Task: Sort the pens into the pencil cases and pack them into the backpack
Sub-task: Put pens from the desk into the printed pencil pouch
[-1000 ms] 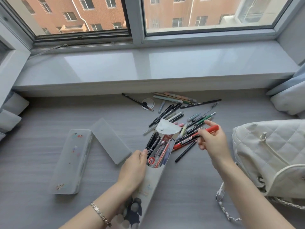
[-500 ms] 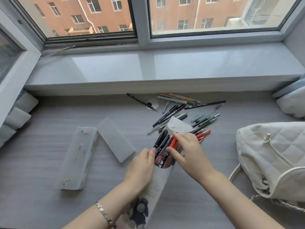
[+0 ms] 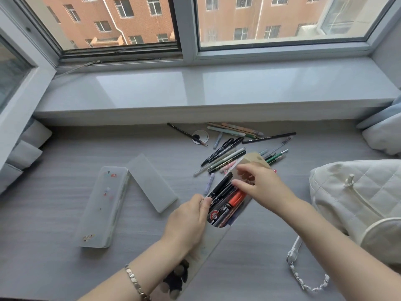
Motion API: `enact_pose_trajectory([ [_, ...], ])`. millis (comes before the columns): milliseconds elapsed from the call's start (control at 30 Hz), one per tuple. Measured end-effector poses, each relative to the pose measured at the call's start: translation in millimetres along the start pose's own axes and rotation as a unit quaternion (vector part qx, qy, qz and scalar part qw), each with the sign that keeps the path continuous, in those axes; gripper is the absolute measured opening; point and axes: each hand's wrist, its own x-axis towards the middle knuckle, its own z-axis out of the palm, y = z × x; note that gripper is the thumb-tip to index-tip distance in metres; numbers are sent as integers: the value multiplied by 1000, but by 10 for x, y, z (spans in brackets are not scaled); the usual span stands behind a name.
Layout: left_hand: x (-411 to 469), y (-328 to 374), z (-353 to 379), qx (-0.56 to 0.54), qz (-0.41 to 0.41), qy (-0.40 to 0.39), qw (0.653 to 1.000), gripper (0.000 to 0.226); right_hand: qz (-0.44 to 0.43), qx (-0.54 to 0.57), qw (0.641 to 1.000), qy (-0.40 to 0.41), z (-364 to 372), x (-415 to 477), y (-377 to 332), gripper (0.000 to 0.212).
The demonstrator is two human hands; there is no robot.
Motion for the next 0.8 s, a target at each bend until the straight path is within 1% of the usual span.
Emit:
enact_pose_trajectory([
  [67,-5,25,7,13,1,2,1000,35,-1,2,1000,-4,65,-8,-44,36],
  [167,-11,35,24,17,-2,3,1000,36,13,44,999,7,144,-16,-69,30],
  [267,-21,16,38,25,-5,-3,1000,37,12,54,998,-16,125,-29,-38,26],
  [333,-24,-10,41,31,-11,-2,999,37,-1,47,999,-18,90,-49,-4,29],
  [400,-18,-34,34,19,-22,7,1000,38,-8,13,1000,18,50,-83,13,34],
  [433,-10,-37,27,15,-25,12,1000,39,-11,-10,999,32,34,-98,16,34],
  [500,14,-33,21,19,-23,15,999,39,-17,-37,999,28,32,-112,23,30],
  [633,15,-14,15,17,-16,16,1000,39,-6,2,1000,13,39,-92,57,26],
  [800,0,-24,37,-14,-36,9,999,39,-7,1,1000,7,8,-83,64,26],
])
